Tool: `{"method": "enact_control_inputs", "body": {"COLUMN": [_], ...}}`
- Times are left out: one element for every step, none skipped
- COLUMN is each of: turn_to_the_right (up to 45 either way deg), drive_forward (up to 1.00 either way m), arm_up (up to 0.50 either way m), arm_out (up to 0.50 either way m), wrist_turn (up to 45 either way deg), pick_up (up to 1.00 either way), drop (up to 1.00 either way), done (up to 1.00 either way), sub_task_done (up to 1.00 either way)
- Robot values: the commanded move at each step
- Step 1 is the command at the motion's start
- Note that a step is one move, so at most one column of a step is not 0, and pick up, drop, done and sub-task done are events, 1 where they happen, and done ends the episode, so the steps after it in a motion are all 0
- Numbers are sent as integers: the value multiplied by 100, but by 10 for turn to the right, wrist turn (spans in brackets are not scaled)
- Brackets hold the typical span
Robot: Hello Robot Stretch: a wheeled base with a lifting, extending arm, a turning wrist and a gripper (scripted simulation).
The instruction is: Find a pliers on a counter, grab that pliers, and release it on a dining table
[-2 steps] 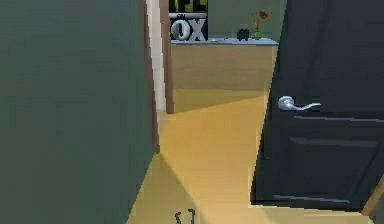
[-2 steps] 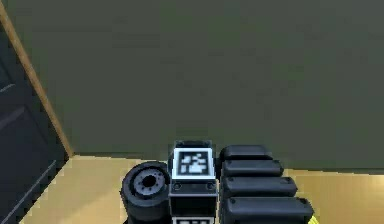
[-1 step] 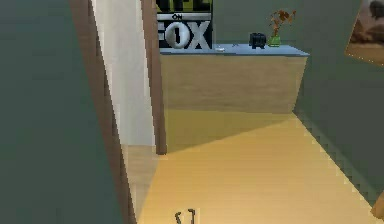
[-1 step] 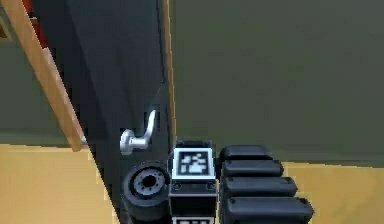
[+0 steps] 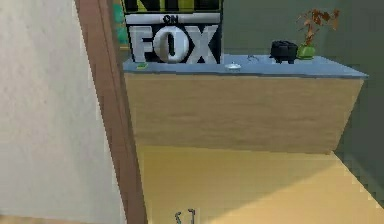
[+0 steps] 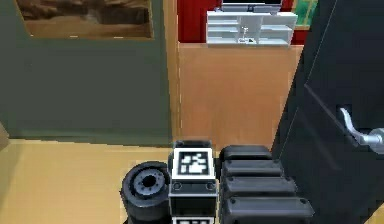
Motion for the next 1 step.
{"method": "enact_control_inputs", "body": {"turn_to_the_right": [0], "drive_forward": [5], "arm_up": [0], "arm_out": [0], "wrist_turn": [0], "pick_up": [0], "drop": [0], "done": [0], "sub_task_done": [0]}}
